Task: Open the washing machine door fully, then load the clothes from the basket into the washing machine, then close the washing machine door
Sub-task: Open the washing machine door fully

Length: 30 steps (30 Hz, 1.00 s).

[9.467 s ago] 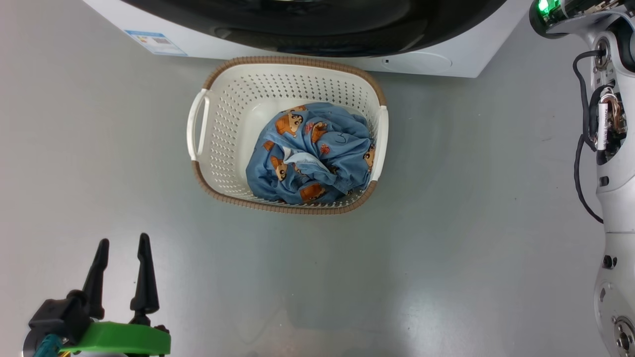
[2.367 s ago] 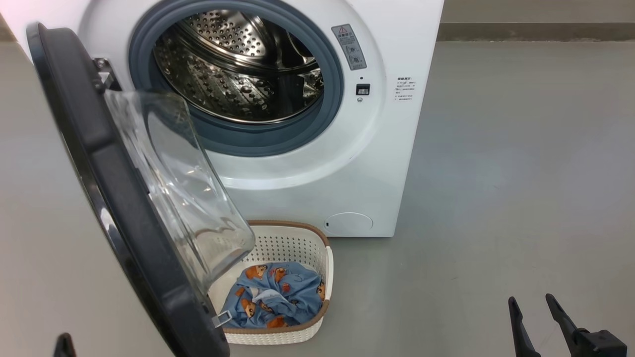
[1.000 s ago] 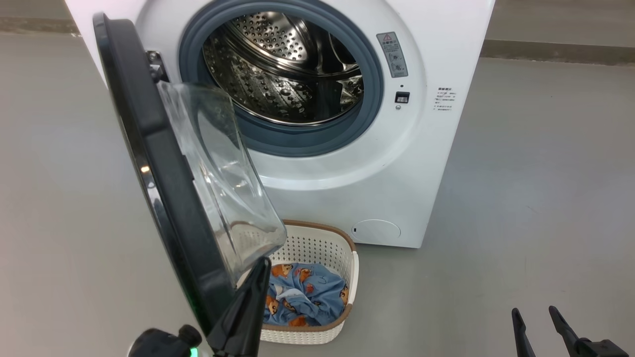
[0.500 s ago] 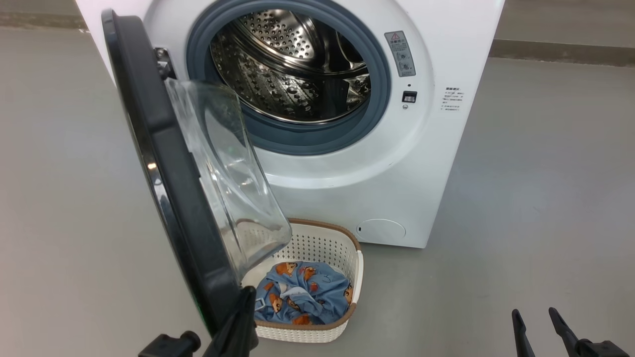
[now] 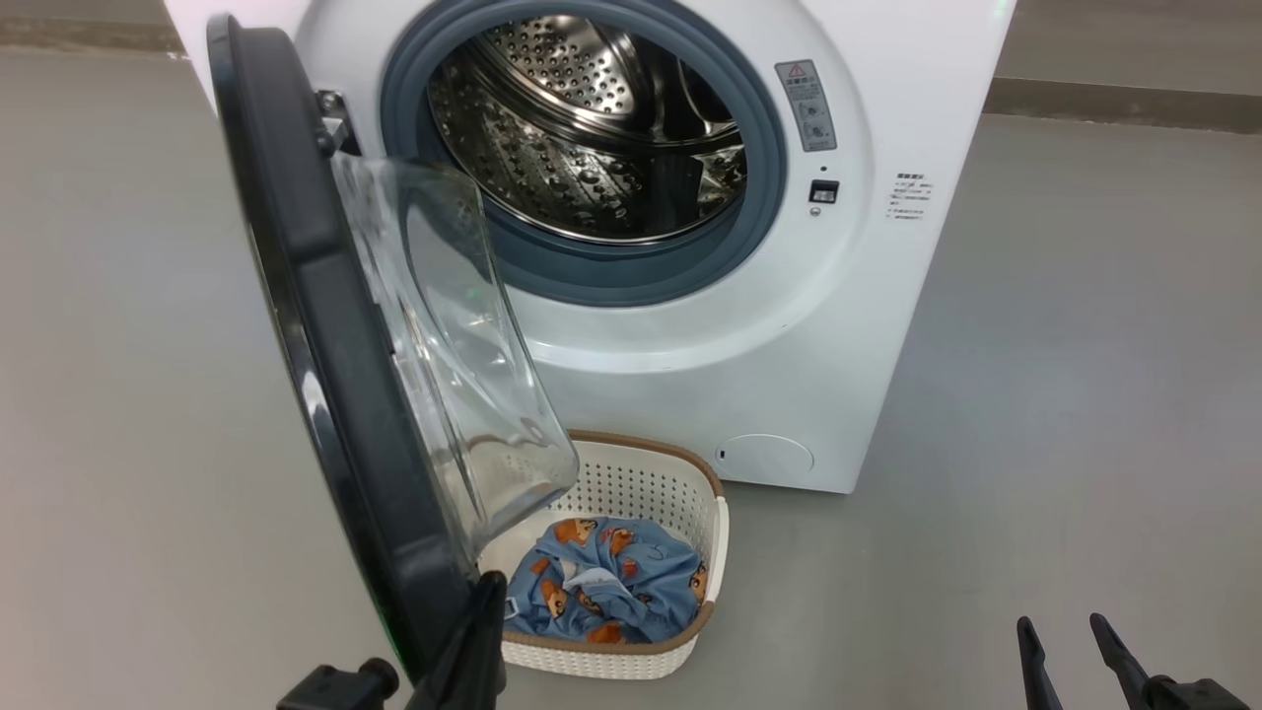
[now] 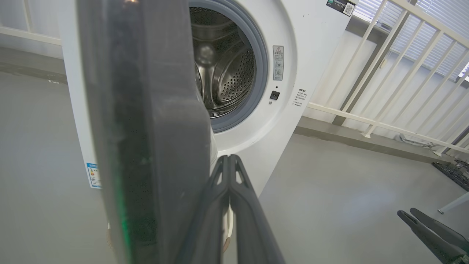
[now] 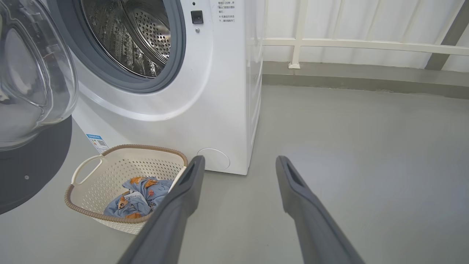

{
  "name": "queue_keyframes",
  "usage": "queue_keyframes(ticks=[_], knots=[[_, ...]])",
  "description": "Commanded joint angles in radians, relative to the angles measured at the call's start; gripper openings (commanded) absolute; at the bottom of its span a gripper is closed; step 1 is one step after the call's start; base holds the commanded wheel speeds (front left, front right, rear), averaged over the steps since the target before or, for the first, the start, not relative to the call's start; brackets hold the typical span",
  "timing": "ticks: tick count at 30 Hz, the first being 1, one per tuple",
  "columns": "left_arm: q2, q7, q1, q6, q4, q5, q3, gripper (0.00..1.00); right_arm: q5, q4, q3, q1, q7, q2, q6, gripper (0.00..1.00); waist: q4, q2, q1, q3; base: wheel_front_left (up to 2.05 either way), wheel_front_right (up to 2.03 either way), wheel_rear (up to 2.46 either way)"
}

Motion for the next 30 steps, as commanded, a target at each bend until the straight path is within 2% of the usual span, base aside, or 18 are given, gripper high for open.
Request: queue_keyframes(ticks=[1,16,21,30], knots=[[-0.002,-0.013,-0.06,0.019,-0.025,0.006,0.045,0.0,0.009,-0.02,0.026,-0.004,-0.012,-0.013,0.002,1.0,0.005,0.0,0.0,0.002,0.0,0.0,0.0],[0.012,-0.028,-0.069,0.063,-0.027,-0.002,0.108,0.0,0.016,-0.017,0.037,-0.006,-0.012,-0.013,0.002,1.0,0.103,0.0,0.0,0.015,0.0,0.0,0.0],[0.024,-0.053,-0.076,0.088,-0.003,-0.021,0.175,0.0,0.014,-0.017,0.04,-0.006,-0.012,-0.013,0.002,1.0,0.145,0.0,0.0,0.021,0.0,0.0,0.0],[0.066,-0.105,-0.146,0.105,0.097,-0.029,0.272,0.0,0.005,-0.019,0.051,-0.011,-0.012,-0.013,0.002,1.0,0.173,0.0,0.0,0.039,0.0,0.0,0.0]])
